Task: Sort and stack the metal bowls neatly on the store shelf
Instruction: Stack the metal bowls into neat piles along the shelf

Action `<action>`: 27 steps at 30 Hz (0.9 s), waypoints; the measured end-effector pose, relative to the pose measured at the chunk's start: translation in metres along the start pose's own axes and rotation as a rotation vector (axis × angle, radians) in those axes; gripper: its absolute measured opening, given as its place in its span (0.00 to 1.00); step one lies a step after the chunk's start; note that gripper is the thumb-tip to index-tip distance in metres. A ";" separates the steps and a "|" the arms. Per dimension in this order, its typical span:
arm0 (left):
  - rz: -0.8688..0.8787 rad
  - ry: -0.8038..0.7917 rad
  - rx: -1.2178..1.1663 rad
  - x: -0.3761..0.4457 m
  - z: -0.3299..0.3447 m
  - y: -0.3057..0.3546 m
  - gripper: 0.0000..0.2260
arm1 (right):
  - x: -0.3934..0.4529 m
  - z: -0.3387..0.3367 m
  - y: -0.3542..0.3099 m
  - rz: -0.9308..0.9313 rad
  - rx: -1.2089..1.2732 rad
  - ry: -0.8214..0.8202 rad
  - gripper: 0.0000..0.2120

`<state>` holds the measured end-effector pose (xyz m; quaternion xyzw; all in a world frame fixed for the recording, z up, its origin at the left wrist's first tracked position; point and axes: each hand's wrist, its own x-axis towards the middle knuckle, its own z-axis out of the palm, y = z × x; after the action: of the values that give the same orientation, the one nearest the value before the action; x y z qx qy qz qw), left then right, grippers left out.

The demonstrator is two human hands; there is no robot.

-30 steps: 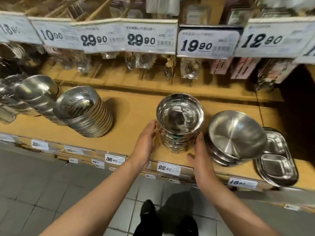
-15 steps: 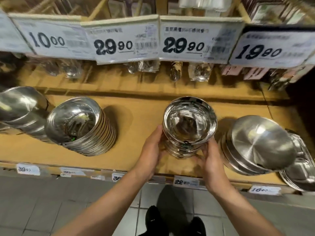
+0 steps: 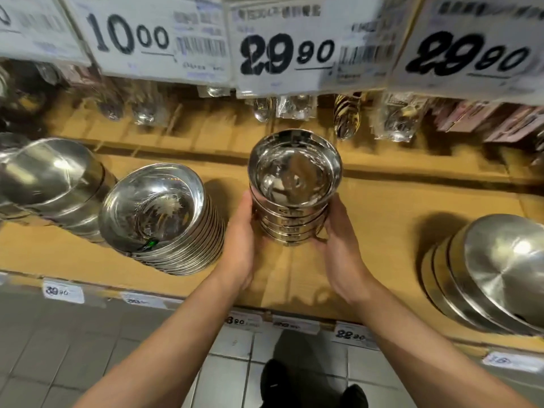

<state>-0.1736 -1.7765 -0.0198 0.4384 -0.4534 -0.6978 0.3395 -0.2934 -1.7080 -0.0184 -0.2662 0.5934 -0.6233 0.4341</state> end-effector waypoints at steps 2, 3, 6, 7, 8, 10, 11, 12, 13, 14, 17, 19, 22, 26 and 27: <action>0.021 0.033 -0.012 0.001 -0.003 -0.002 0.19 | 0.003 0.005 0.000 0.021 0.009 0.000 0.15; 0.026 0.051 -0.019 0.001 -0.004 -0.003 0.19 | 0.003 0.008 0.000 0.026 0.005 -0.002 0.14; 0.039 0.076 -0.020 -0.001 -0.007 -0.005 0.20 | 0.003 0.012 0.002 0.094 0.026 0.027 0.20; 0.039 0.082 -0.025 -0.002 -0.007 -0.004 0.21 | 0.003 0.013 0.004 0.110 0.045 0.030 0.21; 0.035 0.091 -0.034 -0.003 -0.006 -0.003 0.22 | 0.002 0.013 0.006 0.110 0.033 0.036 0.21; 0.027 0.119 -0.046 -0.005 -0.006 -0.003 0.22 | 0.000 0.015 0.009 0.105 -0.014 0.047 0.19; 0.022 0.137 -0.057 -0.006 -0.005 -0.004 0.21 | -0.001 0.015 0.012 0.113 -0.017 0.048 0.19; 0.015 0.154 -0.070 -0.007 -0.006 -0.004 0.20 | 0.000 0.014 0.015 0.123 -0.017 0.045 0.19; 0.009 0.168 -0.079 -0.008 -0.006 -0.005 0.18 | 0.001 0.014 0.017 0.137 -0.017 0.046 0.20; 0.004 0.176 -0.083 -0.009 -0.007 -0.006 0.18 | 0.002 0.014 0.019 0.153 -0.015 0.048 0.20; -0.019 0.193 -0.089 -0.010 -0.009 -0.008 0.18 | 0.002 0.015 0.021 0.143 -0.017 0.030 0.17; -0.022 0.189 -0.082 -0.010 -0.011 -0.008 0.18 | 0.002 0.016 0.021 0.131 -0.036 0.025 0.16; -0.003 0.170 -0.065 -0.007 -0.014 -0.009 0.17 | 0.006 0.018 0.023 0.155 -0.064 0.030 0.23; 0.021 0.179 -0.077 0.000 -0.015 -0.009 0.17 | 0.015 0.024 0.024 0.162 -0.083 0.044 0.21; 0.026 0.181 -0.086 0.002 -0.014 -0.009 0.17 | 0.017 0.025 0.025 0.169 -0.086 0.051 0.21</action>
<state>-0.1617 -1.7797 -0.0317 0.4787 -0.3963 -0.6698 0.4064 -0.2751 -1.7330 -0.0417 -0.2176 0.6509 -0.5648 0.4583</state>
